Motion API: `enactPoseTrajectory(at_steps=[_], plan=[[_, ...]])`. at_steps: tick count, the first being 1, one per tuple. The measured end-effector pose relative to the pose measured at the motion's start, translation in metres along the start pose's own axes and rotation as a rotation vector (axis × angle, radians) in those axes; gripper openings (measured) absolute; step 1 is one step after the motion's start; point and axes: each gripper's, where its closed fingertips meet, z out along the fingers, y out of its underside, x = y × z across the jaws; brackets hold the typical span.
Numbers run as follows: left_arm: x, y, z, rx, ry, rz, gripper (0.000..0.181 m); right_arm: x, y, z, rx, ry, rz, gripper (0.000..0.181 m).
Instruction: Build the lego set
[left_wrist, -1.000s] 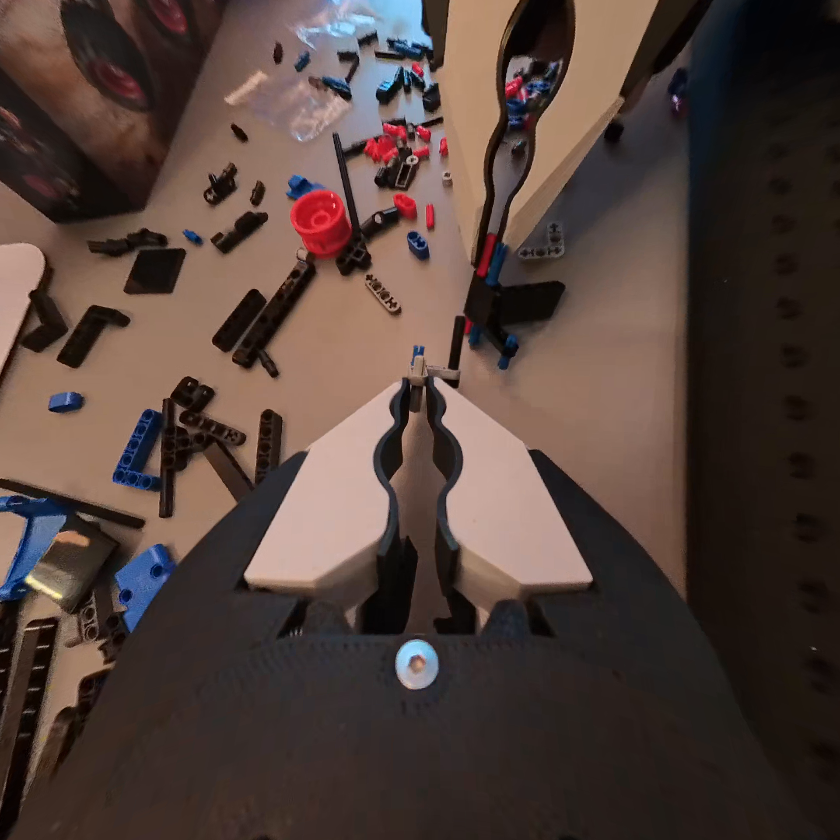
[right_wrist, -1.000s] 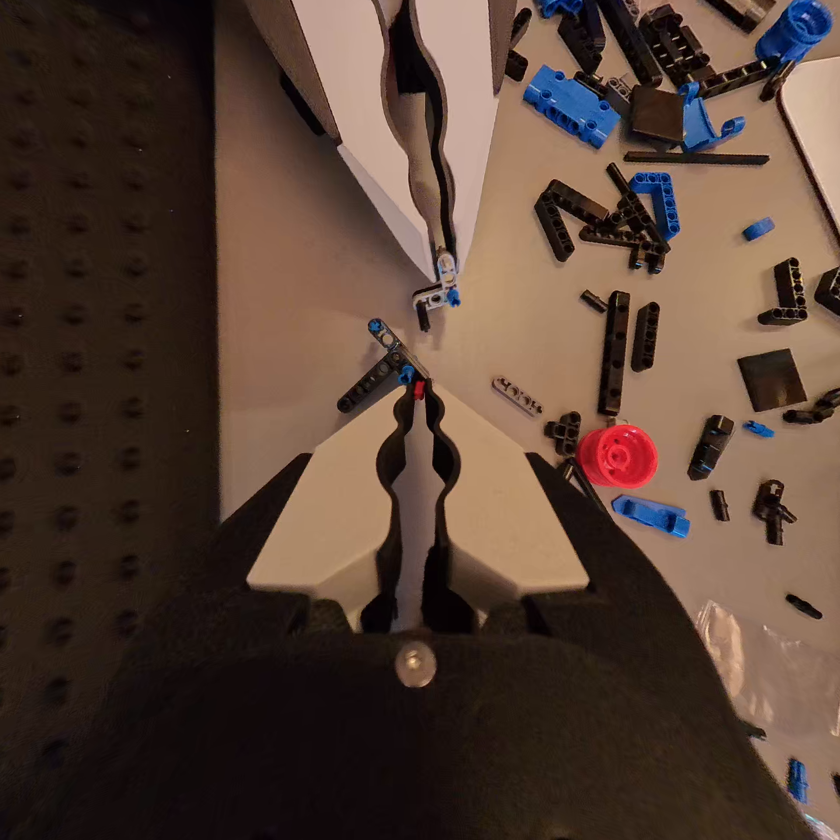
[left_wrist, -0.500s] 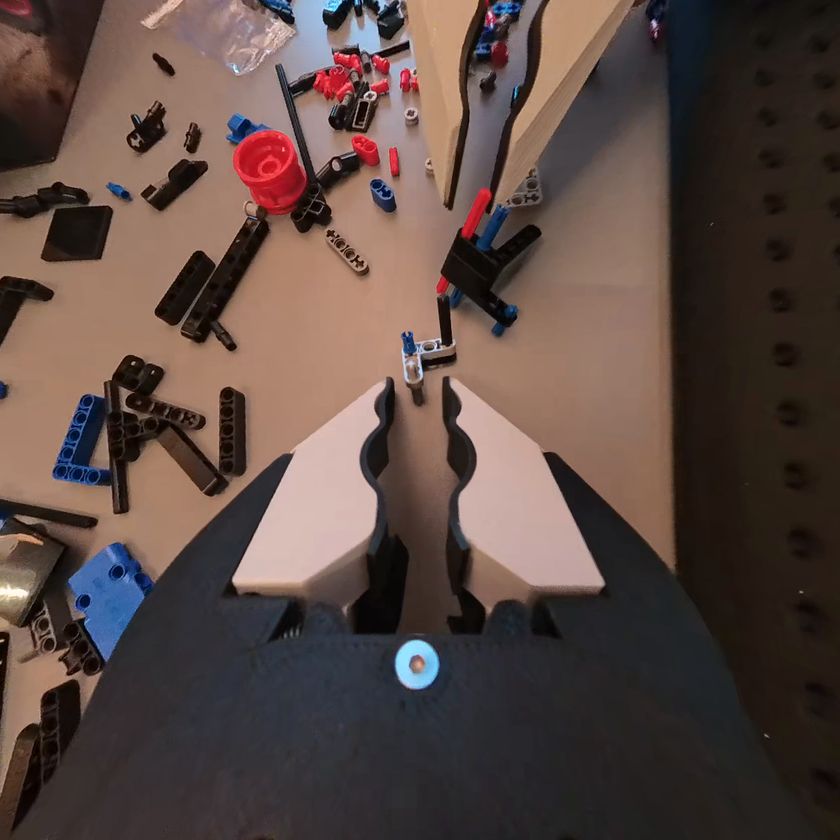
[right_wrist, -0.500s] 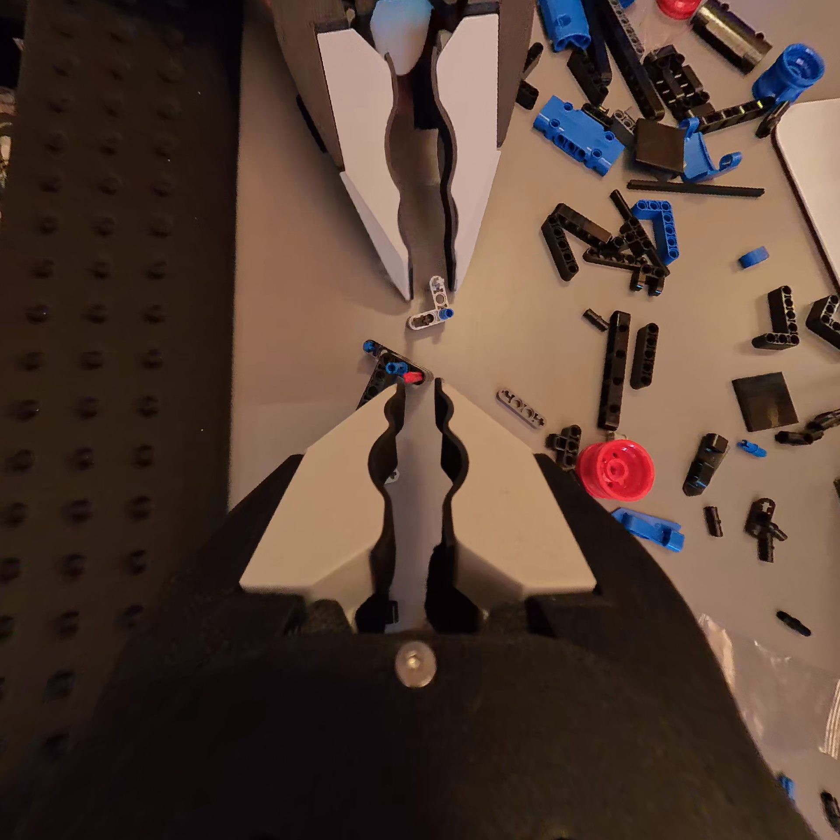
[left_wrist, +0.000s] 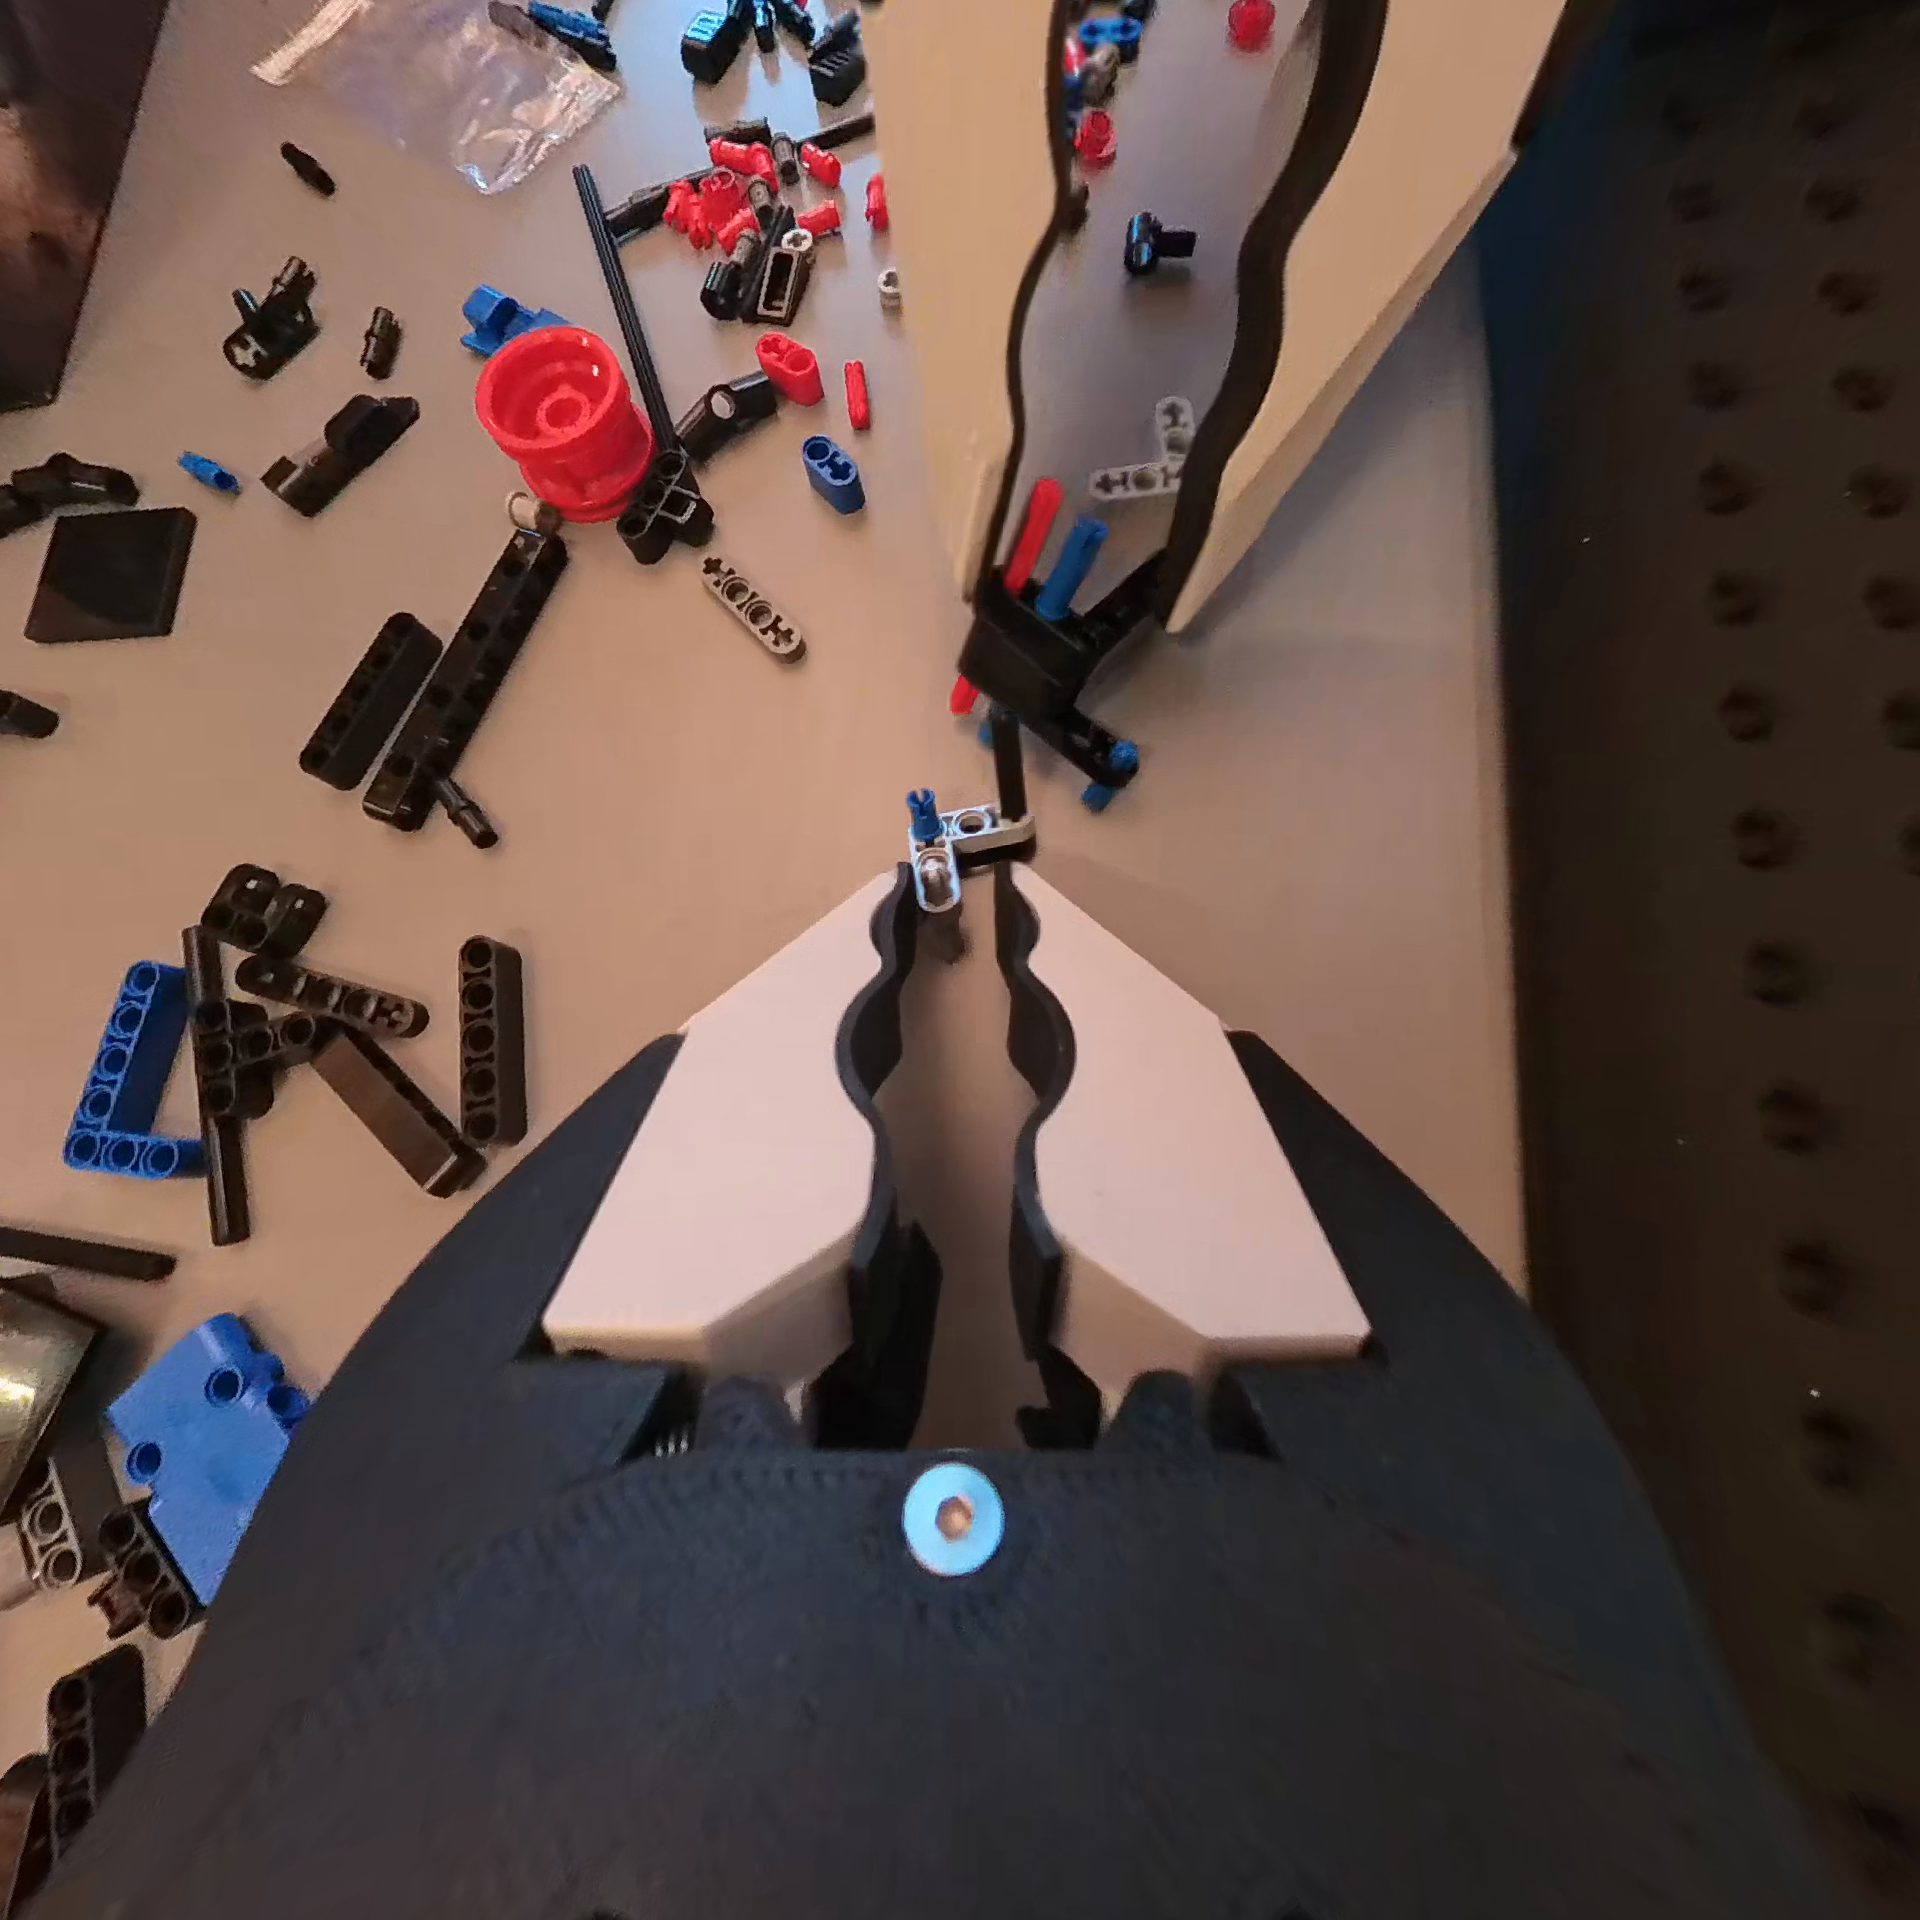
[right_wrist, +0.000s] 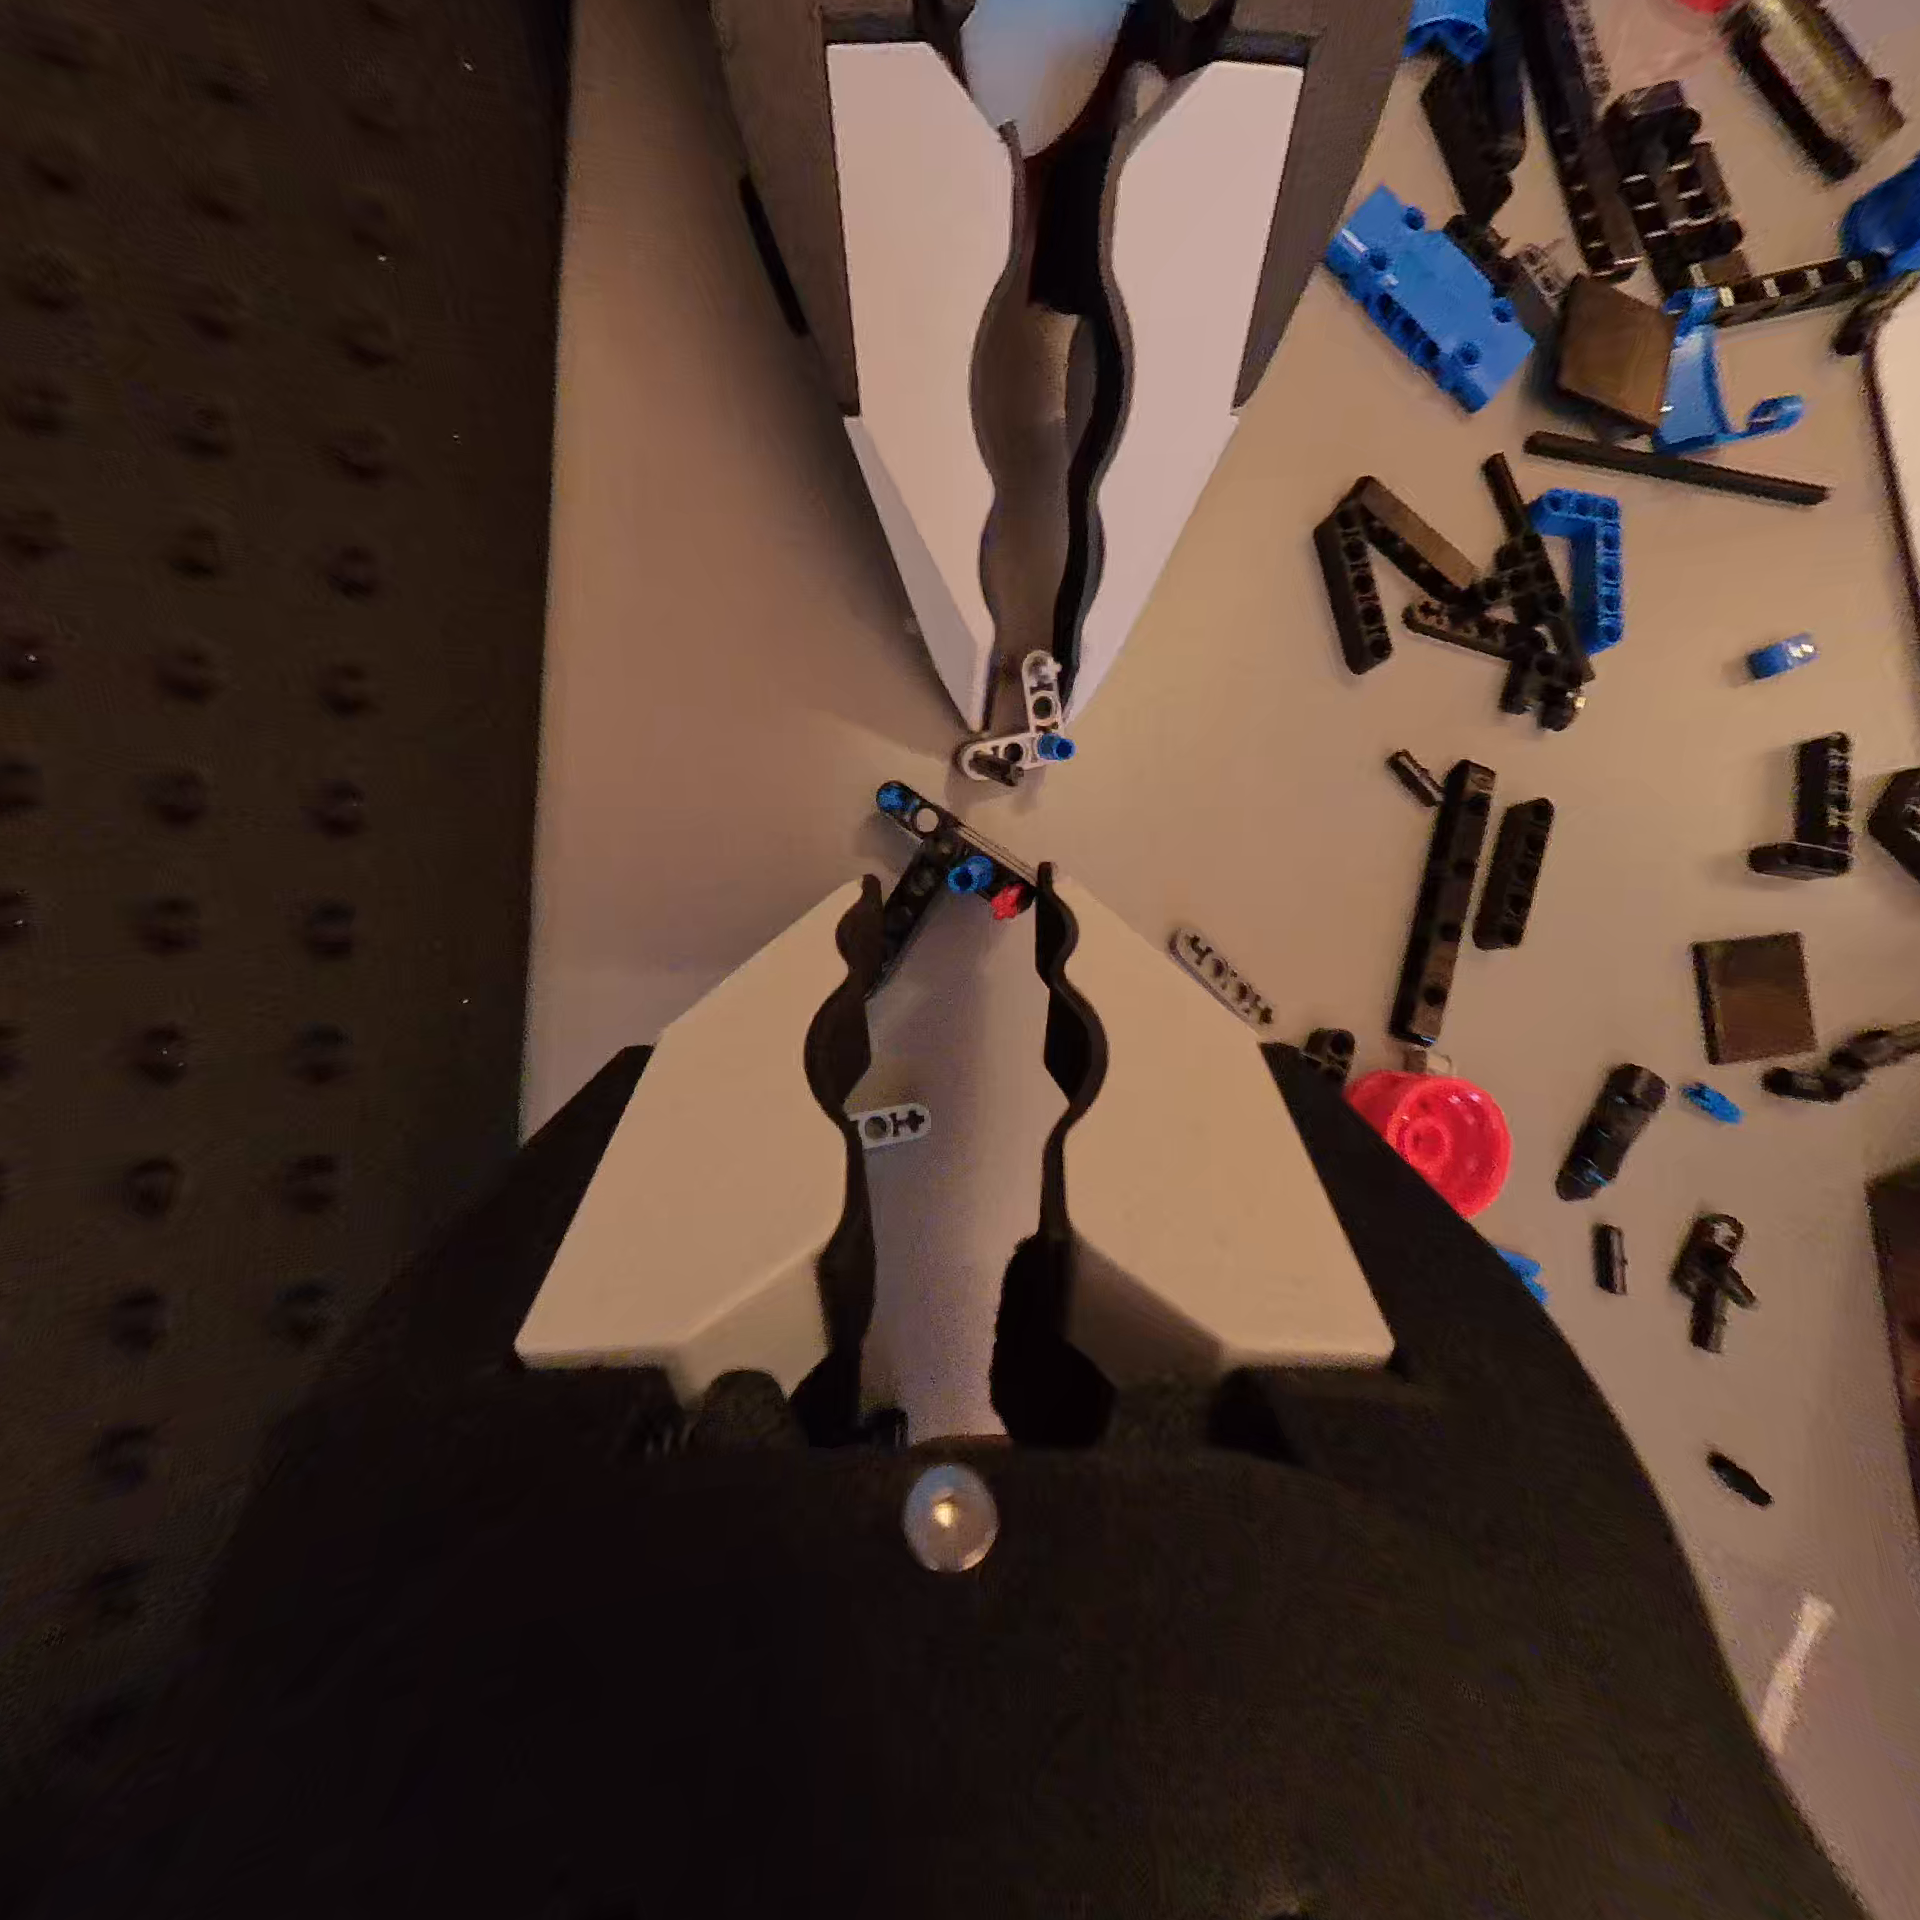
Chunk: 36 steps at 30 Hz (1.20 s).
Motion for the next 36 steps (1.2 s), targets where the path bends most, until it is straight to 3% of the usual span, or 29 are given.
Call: enactPoseTrajectory(at_steps=[12,23,31,36], plan=[[-0.001,0.000,0.000,-0.002,-0.015,0.002,0.006,0.002,-0.002,-0.001,0.077,-0.048,0.126,0.025],[-0.005,-0.006,0.002,0.010,-0.087,0.040,0.005,0.031,-0.015,-0.022,0.289,-0.071,0.509,0.025],[-0.005,-0.005,0.005,0.000,-0.093,0.043,0.005,0.036,-0.020,-0.015,0.371,-0.087,0.642,0.024],[-0.005,-0.005,0.006,-0.001,-0.093,0.034,0.005,0.039,-0.017,-0.004,0.347,-0.066,0.714,0.024]])
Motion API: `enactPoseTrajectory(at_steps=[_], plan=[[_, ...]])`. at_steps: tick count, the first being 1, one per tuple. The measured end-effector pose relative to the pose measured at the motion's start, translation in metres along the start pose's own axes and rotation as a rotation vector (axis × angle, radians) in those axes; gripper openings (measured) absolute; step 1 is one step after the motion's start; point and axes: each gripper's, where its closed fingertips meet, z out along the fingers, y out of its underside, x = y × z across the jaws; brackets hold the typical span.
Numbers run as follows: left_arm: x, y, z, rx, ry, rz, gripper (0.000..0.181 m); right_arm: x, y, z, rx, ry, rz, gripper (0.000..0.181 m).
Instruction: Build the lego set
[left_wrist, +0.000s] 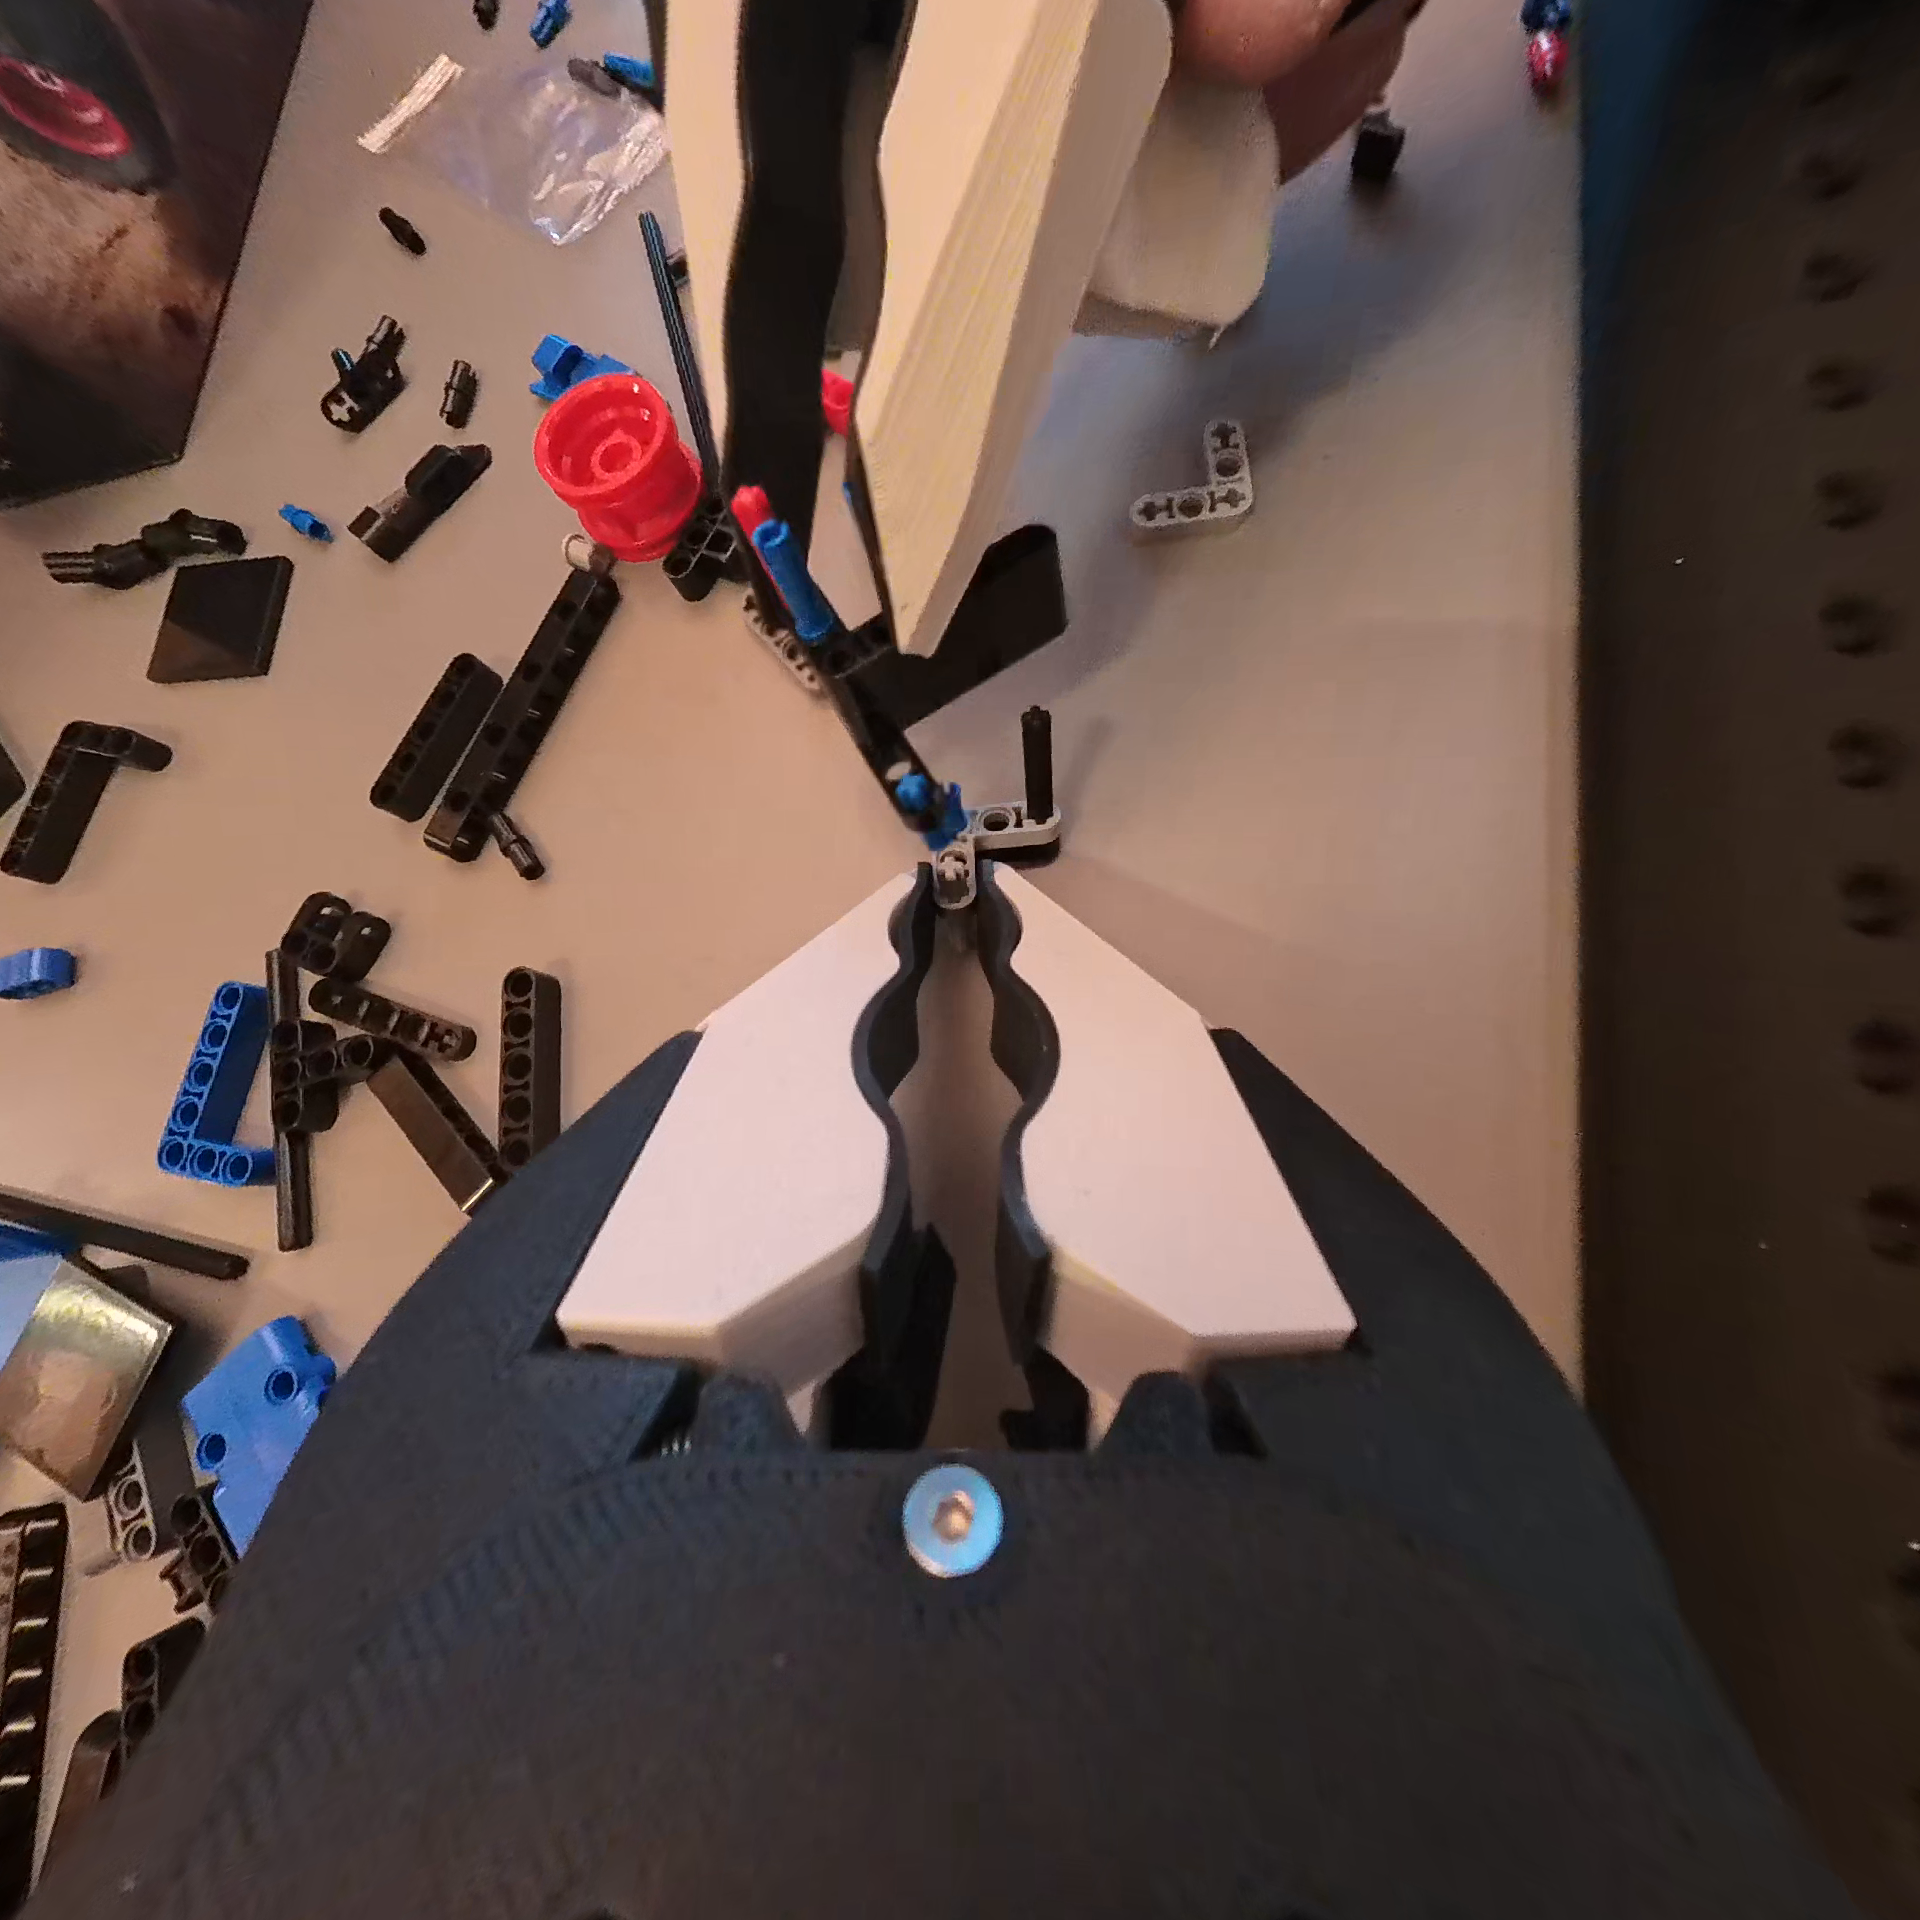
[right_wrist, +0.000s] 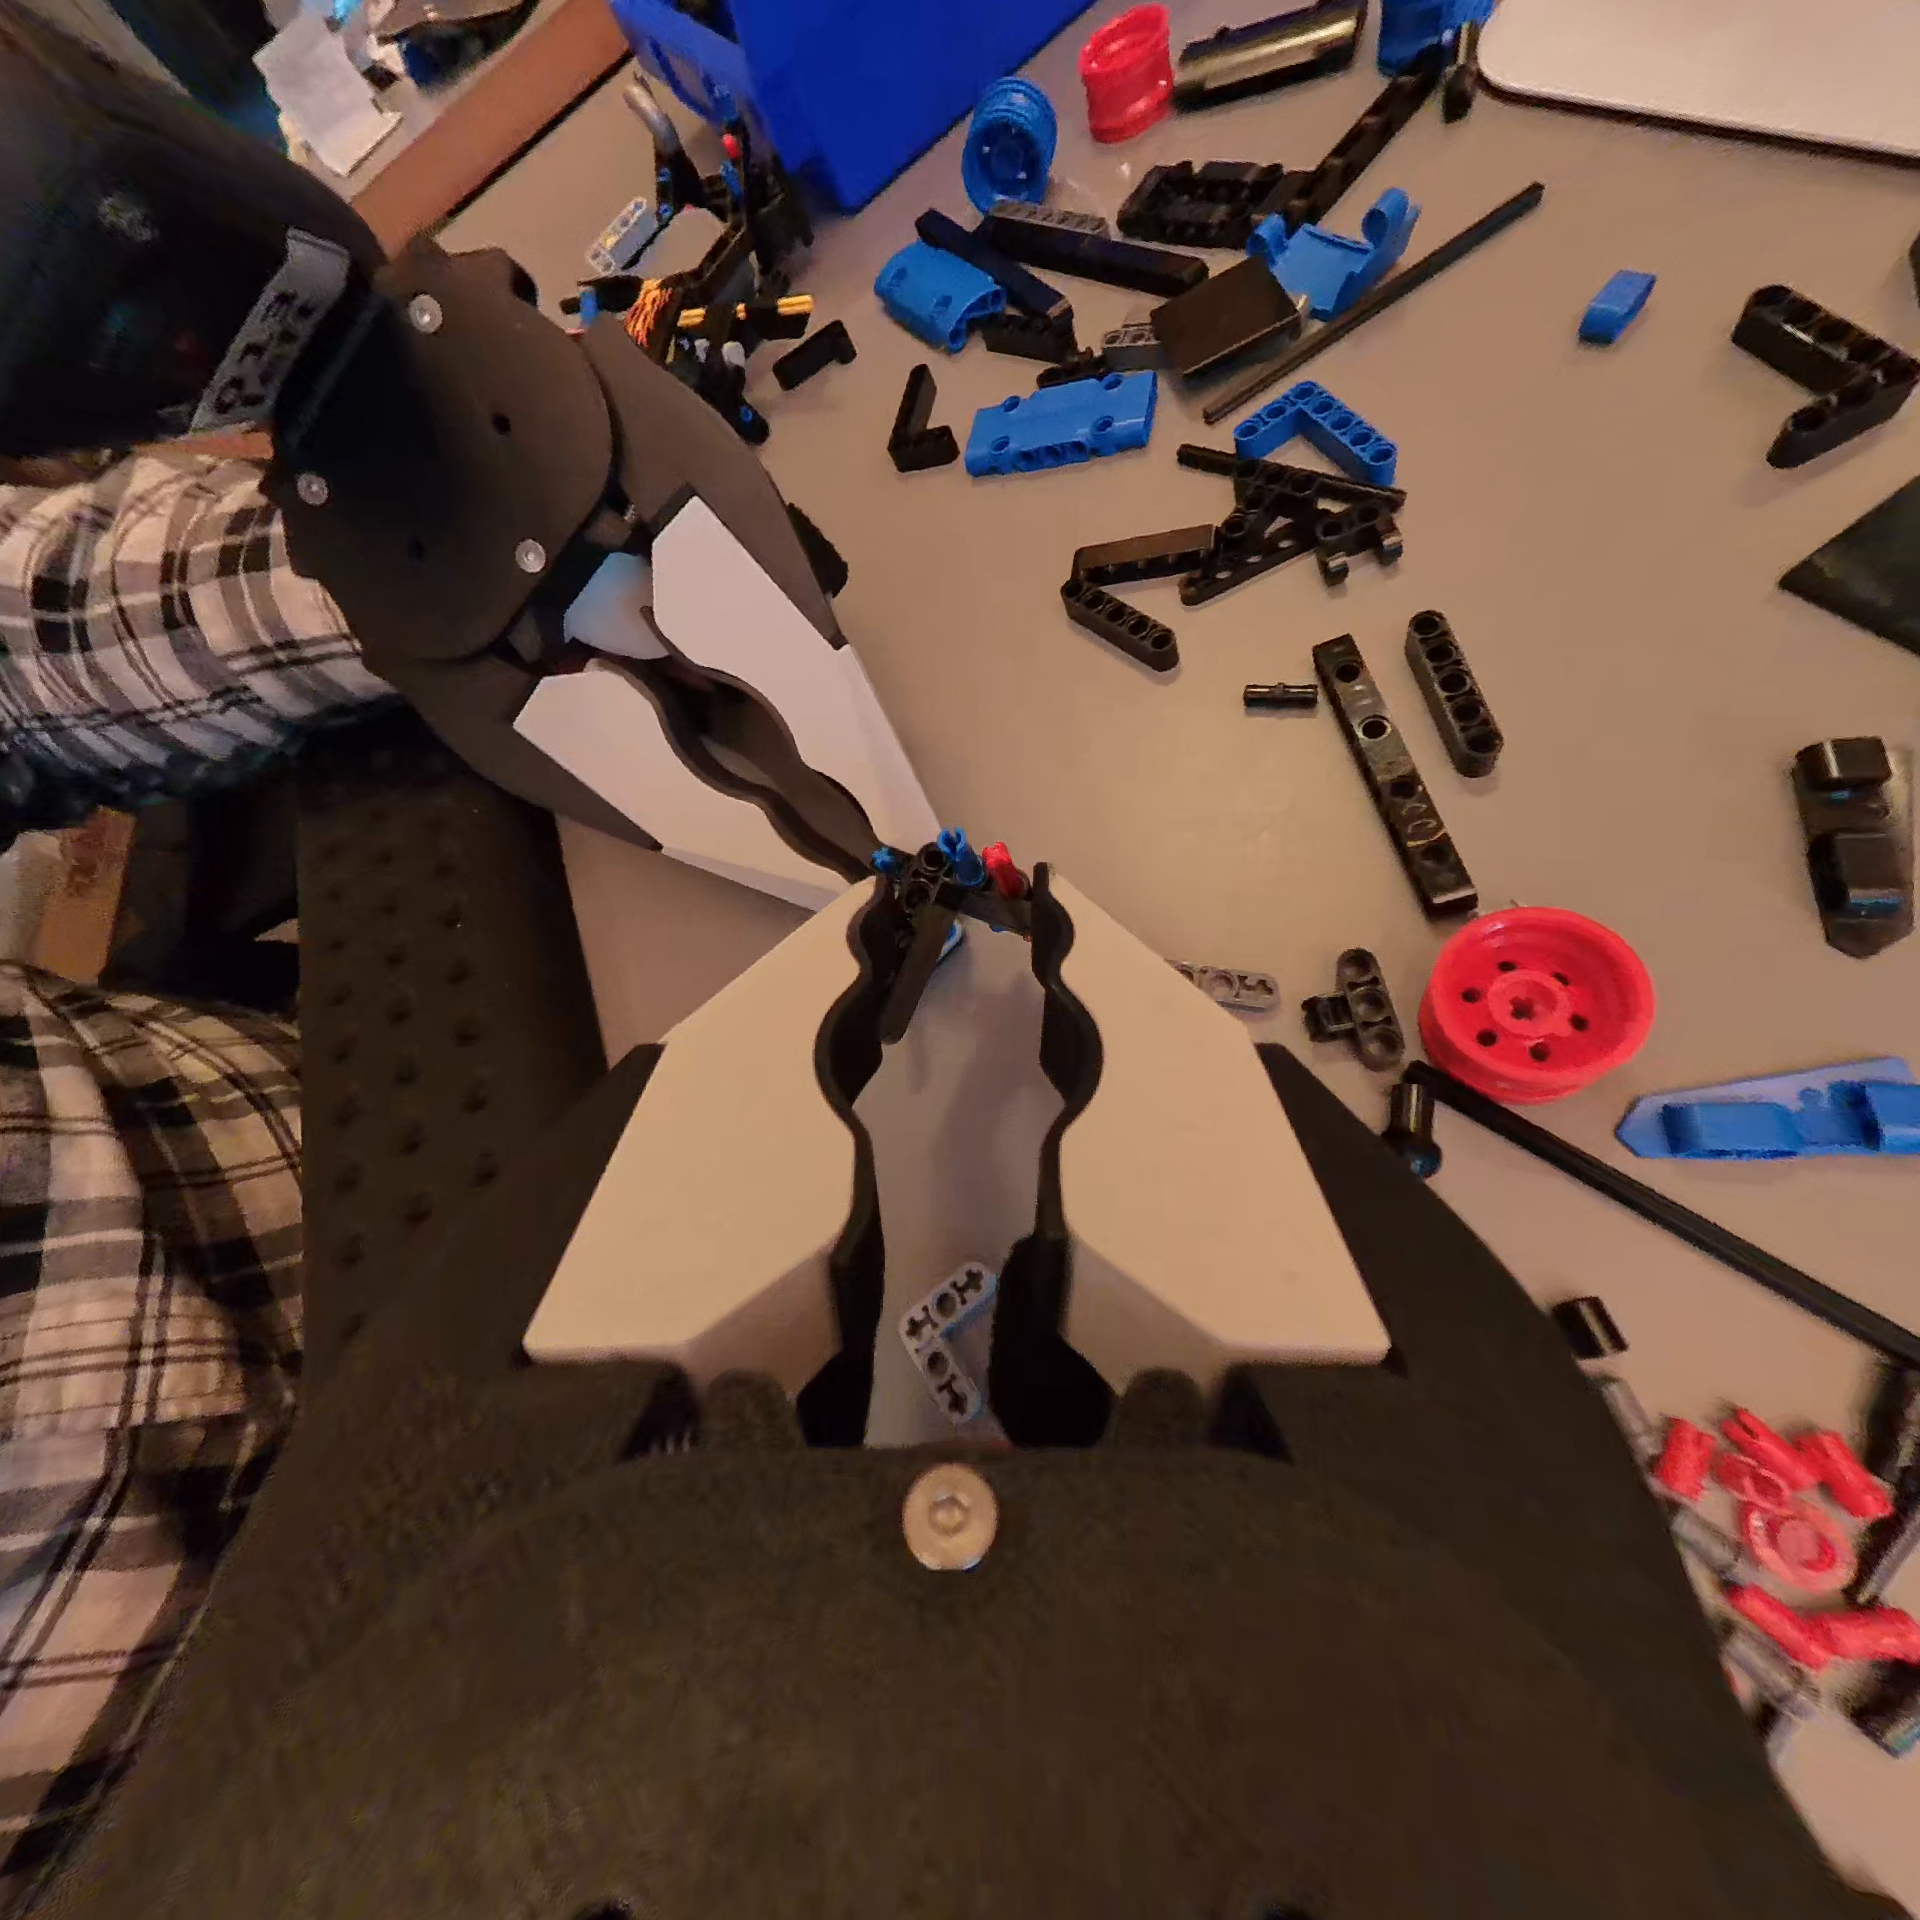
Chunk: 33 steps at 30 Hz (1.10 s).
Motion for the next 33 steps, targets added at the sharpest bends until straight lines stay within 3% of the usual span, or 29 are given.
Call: enactPoseTrajectory(at_steps=[33], plan=[[-0.001,0.000,0.001,-0.009,-0.021,0.002,0.005,0.003,0.011,0.003,-0.011,0.047,0.119,0.024]])
